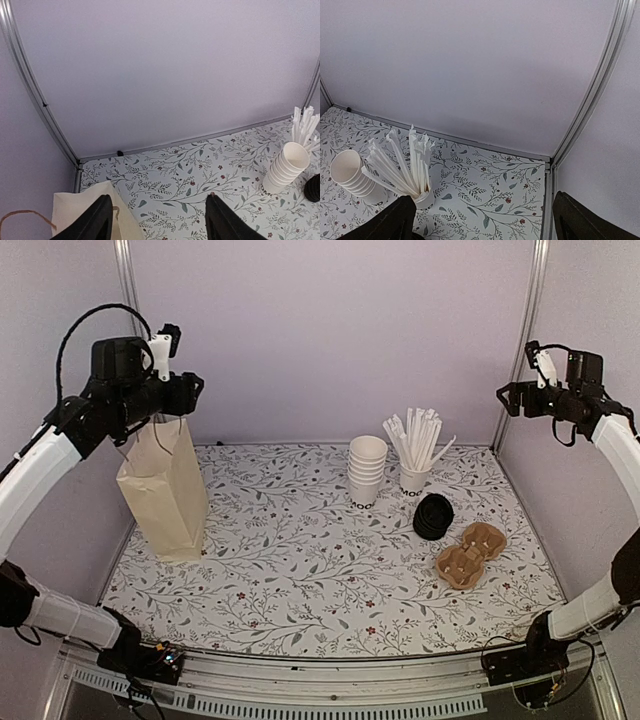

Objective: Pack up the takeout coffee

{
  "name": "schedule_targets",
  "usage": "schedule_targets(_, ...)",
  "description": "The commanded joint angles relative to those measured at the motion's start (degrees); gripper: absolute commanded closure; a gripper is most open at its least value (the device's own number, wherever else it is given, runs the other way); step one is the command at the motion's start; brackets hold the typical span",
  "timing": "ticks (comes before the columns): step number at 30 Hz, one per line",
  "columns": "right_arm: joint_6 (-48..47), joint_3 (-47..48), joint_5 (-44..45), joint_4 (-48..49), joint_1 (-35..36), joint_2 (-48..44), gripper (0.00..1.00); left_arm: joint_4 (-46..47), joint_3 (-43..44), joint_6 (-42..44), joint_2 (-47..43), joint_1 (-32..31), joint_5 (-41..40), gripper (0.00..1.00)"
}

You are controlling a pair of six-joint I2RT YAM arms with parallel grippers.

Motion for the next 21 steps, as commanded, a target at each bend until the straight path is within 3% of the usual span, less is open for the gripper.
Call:
schedule_targets(1, 2.67, -4.66, -3.31, 4.15, -1.64, -3.46, 0.01, 2.53, 3.59, 1.50, 3.25, -3.76, 4.07, 0.38)
schedule_targets(6, -1.26, -7.29, -12.42, 2.20, -2.59, -5.66, 0.02, 3.14, 8.02, 2.88, 8.33, -9.45, 7.44, 0.45)
schedule_targets(12, -5.99, -4.13, -18.80, -2.19, 1.59, -6.23, 0.09, 3.52, 11.27, 4.28, 15.77, -14.40, 14.09, 0.49)
schedule_targets(15, -9.76, -1.26, -19.25, -5.13, 7.50, -5.02, 0.16, 4.60, 10.57, 5.46, 19.45, -15.23, 15.69, 0.48)
schedule_targets(21, -19.11, 5.59, -16.42, -10.28, 17.48, 1.07, 0.44, 8.92, 5.76, 1.55, 22.62, -14.13, 24.88, 0.52)
